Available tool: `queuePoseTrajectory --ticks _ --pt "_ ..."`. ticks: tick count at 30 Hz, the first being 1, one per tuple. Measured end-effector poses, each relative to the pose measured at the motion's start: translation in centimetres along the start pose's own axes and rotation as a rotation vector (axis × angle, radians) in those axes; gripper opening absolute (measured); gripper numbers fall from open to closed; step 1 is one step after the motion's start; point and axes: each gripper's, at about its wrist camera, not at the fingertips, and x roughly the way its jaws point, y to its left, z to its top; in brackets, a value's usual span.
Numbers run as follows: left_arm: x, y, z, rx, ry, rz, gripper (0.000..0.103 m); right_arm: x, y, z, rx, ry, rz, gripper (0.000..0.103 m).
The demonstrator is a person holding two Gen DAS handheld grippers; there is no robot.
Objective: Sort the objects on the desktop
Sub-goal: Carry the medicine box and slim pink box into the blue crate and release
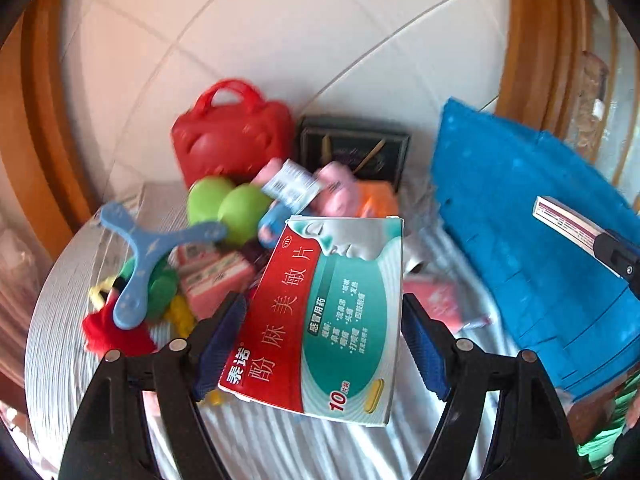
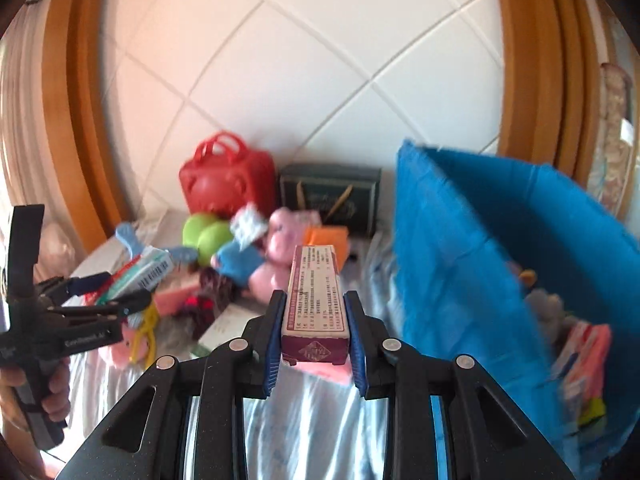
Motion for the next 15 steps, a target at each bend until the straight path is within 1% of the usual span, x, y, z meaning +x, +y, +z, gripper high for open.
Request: queuePoseTrajectory --ticks 2,4,8,12,15 --pt "-1.3 -2.5 1.4 0.023 -0.047 -0.033 0.078 -2.2 -1.7 1.1 0.004 -0.056 -0.027 0.028" --pt "-2.5 -5.4 2.6 0.048 -0.086 -0.069 0.078 -3.8 -3.5 1.9 0.001 -0.088 -0.065 0.028" --pt "-4.0 -11.6 4.6 0.101 -0.135 -0.131 0.078 -6.3 -7.6 2.9 0.003 -0.134 -0.152 0.028" --pt "-4.8 -18.0 6.1 0.143 -0.143 -0.203 0.078 -7.9 -12.7 3.1 0.025 -0.149 -0.236 0.028" --pt "-5.3 -23.1 7.1 0.183 -0.146 -0.247 0.078 -8.4 -16.9 2.8 0.045 -0.142 -0.294 0.028"
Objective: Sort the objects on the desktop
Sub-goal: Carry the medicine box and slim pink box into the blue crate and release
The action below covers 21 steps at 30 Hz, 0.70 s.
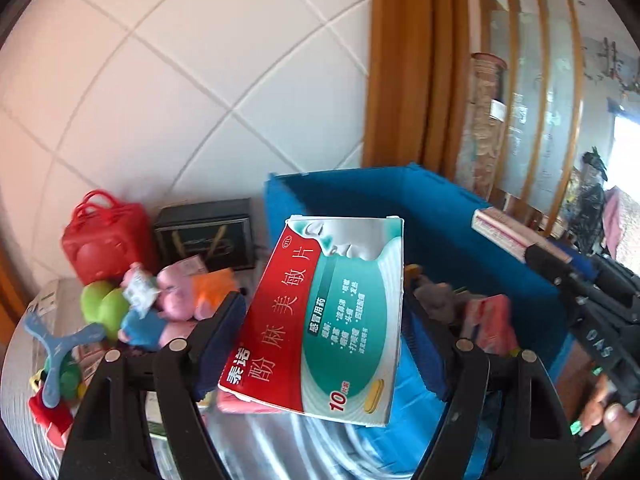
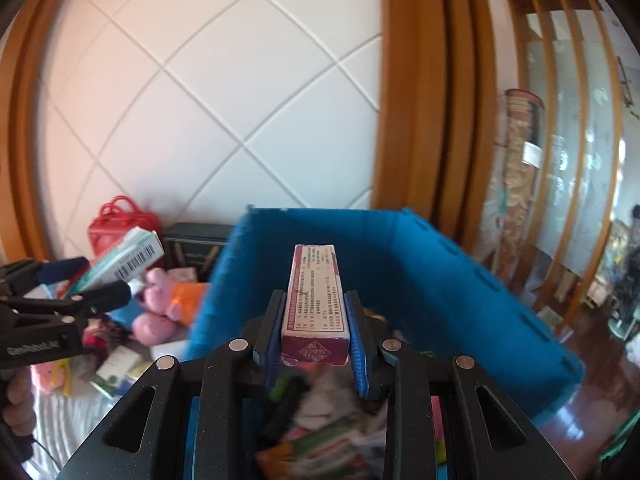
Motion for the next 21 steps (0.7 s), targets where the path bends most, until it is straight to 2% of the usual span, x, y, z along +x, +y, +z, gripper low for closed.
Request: queuePoseTrajectory --ticks 5,9,14,21 --pt "2.7 -7.5 1.9 0.049 0.055 -0.065 0.078 1.9 -6.3 -0.7 0.008 0.039 -0.078 0.028" --pt "5.4 -12.2 1.7 0.082 0.121 -0.071 0.078 3.1 -10.5 -2.2 0.012 0.083 -0.099 0.028" --pt "7.8 -15.3 1.0 0.120 0.178 -0.052 0.078 4.2 -13.4 -3.6 0.012 0.107 -0.117 0.028" --pt "9.1 -16.6 0.6 0.128 0.201 -0.040 0.078 6.4 -15.9 -4.2 0.019 0.154 -0.141 0.028"
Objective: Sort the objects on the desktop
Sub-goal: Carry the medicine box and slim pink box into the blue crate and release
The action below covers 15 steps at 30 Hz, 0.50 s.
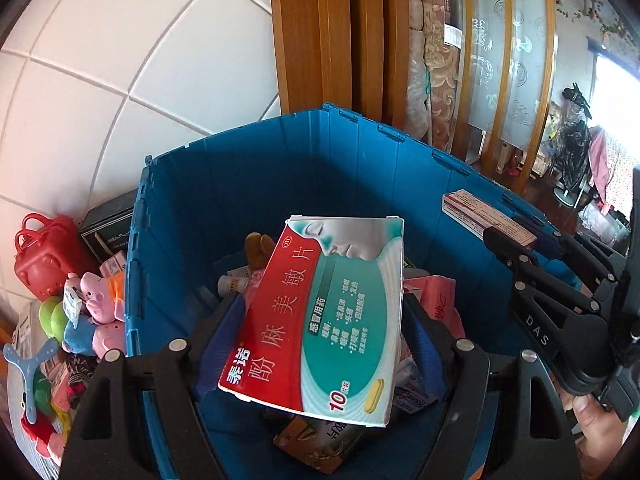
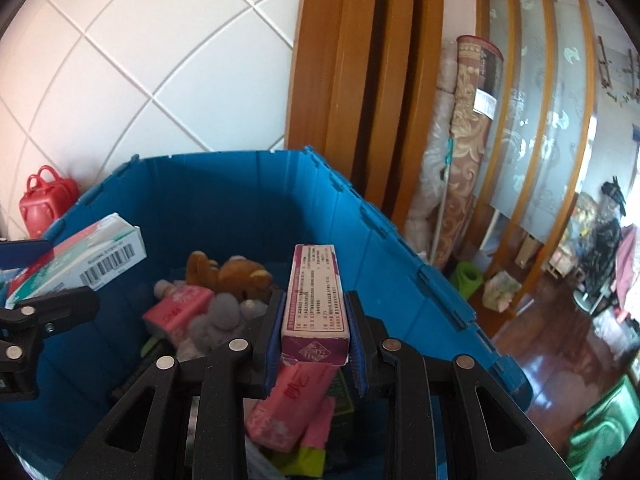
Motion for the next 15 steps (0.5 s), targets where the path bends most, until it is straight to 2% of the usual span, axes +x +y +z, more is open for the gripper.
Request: queuePoseTrajectory --ticks 12,15 --pt "0.7 -0.4 0.2 0.002 -0.013 0.033 0.080 1.2 -0.3 -0.5 -0.025 0.037 -0.017 0.028" --pt "0.7 -0.3 0.1 -0.001 -0.012 0.040 0.082 1.3 -0.5 -0.4 -0.024 0.037 -0.017 0.033"
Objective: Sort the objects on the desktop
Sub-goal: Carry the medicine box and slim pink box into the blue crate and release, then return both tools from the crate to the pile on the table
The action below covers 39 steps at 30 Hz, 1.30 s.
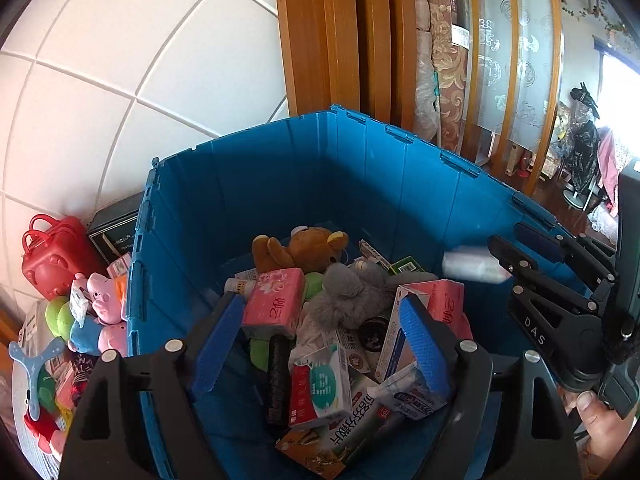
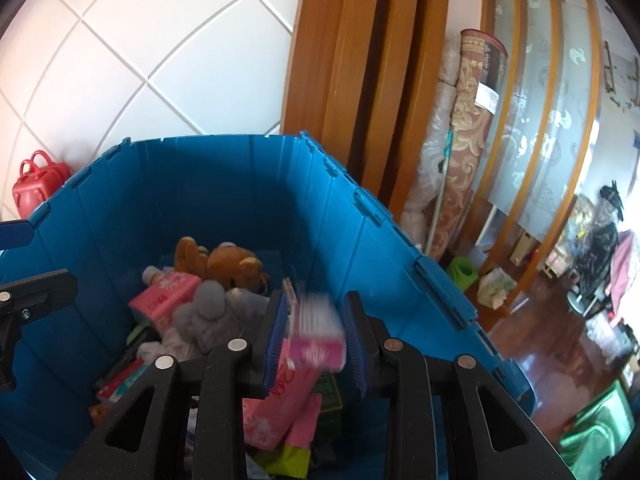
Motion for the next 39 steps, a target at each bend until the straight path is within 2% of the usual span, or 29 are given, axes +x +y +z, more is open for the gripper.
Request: queuePoseTrajectory --ticks 2,4,6,7,9,12,14,17,20,23,30,34,39 --pt "-0.1 0.3 -0.1 -0.013 -0.001 -0.001 0.085 -0.2 0.0 0.0 0.007 -0.002 0.004 0.044" --pt "-0.5 0.6 -0.3 -0.024 -0.005 -0.003 0.085 -0.5 -0.1 -0.1 0.018 -0.009 0.011 0.079" --pt "-1.1 1.0 -0.4 -0.039 -0.015 -0.008 0.085 -1.2 -0.1 -0.1 0.030 -0.025 0.017 0.100" --pt "-1.6 1.4 -0.5 -0.050 -0.027 -0.011 0.085 -1.7 -0.1 0.0 0.032 -0.040 0.016 0.103" --pt "-2.7 2.2 -0.7 -0.065 -0.056 -0.009 0.085 -2.7 0.2 0.2 0.030 -0.056 0.013 0.103" --pt "-5.1 3.7 -1.2 -0.083 -0.145 0.026 0.086 -4.6 1.0 0.8 0.026 -0.094 0.011 0.103" --pt "-6.8 5.1 -1.7 -0.100 -0.213 0.045 0.102 -6.1 2.0 1.3 0.024 -0.129 0.030 0.103" --pt "-8.7 7.6 -2.6 -0.118 -0.278 0.090 0.103 -8.1 4.0 2.1 0.029 -0.179 0.082 0.103" --pt "-9.9 10.9 -3.9 -0.136 -0.293 0.115 0.103 -10.1 6.8 2.8 0.032 -0.223 0.148 0.103" --pt "-10.5 14.7 -5.7 -0.165 -0.283 0.142 0.103 -11.9 10.4 3.4 0.028 -0.256 0.212 0.103" --pt "-10.8 24.8 -11.4 -0.204 -0.200 0.284 0.103 -14.4 20.5 3.8 -0.027 -0.271 0.320 0.103" --pt "-10.4 30.1 -15.2 -0.218 -0.130 0.346 0.103 -13.9 26.5 3.5 -0.046 -0.238 0.376 0.103" --pt "-8.5 35.9 -19.7 -0.257 -0.038 0.374 0.103 -11.1 32.2 2.1 -0.057 -0.151 0.414 0.103"
